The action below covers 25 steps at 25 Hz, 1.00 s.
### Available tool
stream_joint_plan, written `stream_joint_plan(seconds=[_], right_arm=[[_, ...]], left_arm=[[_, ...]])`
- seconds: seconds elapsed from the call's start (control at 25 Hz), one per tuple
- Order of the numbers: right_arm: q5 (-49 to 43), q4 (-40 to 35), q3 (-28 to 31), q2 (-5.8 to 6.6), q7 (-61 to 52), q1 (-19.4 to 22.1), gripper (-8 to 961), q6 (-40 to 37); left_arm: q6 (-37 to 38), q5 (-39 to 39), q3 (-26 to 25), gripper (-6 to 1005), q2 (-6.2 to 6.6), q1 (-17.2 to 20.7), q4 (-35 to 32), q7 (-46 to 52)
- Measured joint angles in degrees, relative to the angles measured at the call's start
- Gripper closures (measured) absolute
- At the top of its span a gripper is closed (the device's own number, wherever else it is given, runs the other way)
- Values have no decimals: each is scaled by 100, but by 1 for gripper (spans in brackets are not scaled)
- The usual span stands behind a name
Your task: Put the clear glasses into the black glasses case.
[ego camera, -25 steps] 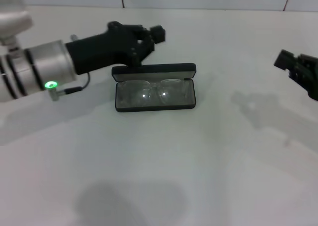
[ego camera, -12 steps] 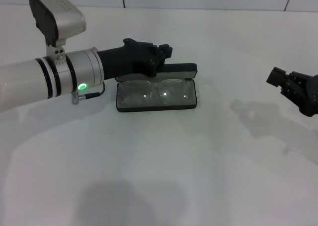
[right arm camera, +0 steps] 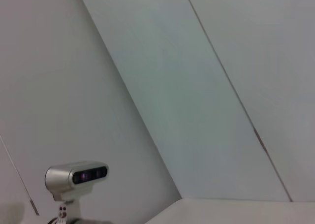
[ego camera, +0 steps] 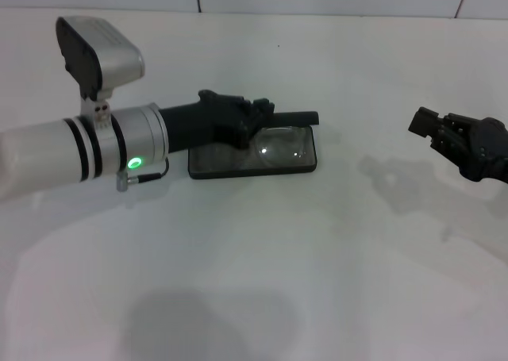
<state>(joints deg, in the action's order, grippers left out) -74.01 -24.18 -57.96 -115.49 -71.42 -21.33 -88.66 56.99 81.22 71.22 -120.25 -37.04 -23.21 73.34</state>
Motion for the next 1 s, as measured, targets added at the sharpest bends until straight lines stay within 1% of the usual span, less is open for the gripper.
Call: stream_joint_plan(seconds=[0.12, 0.32, 0.4, 0.44, 0.48, 0.52, 0.64, 0.72, 0.76, 0.84, 0.88, 1.0], right_arm=[[-4, 26, 3, 3, 33, -32, 860, 28], [-2, 33, 4, -1, 52, -69, 860, 39], [-1, 37, 3, 1, 53, -77, 860, 39], [1, 37, 4, 3, 53, -78, 860, 38], [3, 36, 4, 7, 54, -81, 860, 32], [3, 36, 4, 7, 54, -81, 860, 28], [-17, 13, 0, 9, 56, -87, 860, 5], [-76, -33, -3, 13, 57, -95, 860, -4], [-127, -71, -5, 17, 58, -98, 860, -12], [-334, -238, -10, 34, 59, -108, 860, -79], [-450, -333, -13, 40, 59, -111, 860, -113], [-859, -804, -15, 56, 66, -116, 860, -233]], left_arm=[[-4, 11, 105, 943, -17, 31, 131, -17], [-13, -22, 120, 943, -21, 69, 350, -18], [107, -25, 125, 943, -19, 135, 291, -35], [280, -49, 126, 943, -9, 189, 177, -59], [731, -142, 124, 940, 4, 363, -126, -143], [915, -190, 124, 936, 10, 445, -257, -182], [1977, -826, 125, 926, 12, 1054, -1155, -599], [2399, -1214, 137, 919, 11, 1408, -1587, -782], [2573, -1339, 138, 916, 18, 1583, -1807, -806], [2776, -1378, 130, 909, 59, 1804, -2062, -719], [2802, -1340, 121, 906, 76, 1842, -2100, -668], [2855, -1017, 100, 774, 162, 1944, -2157, -376]])
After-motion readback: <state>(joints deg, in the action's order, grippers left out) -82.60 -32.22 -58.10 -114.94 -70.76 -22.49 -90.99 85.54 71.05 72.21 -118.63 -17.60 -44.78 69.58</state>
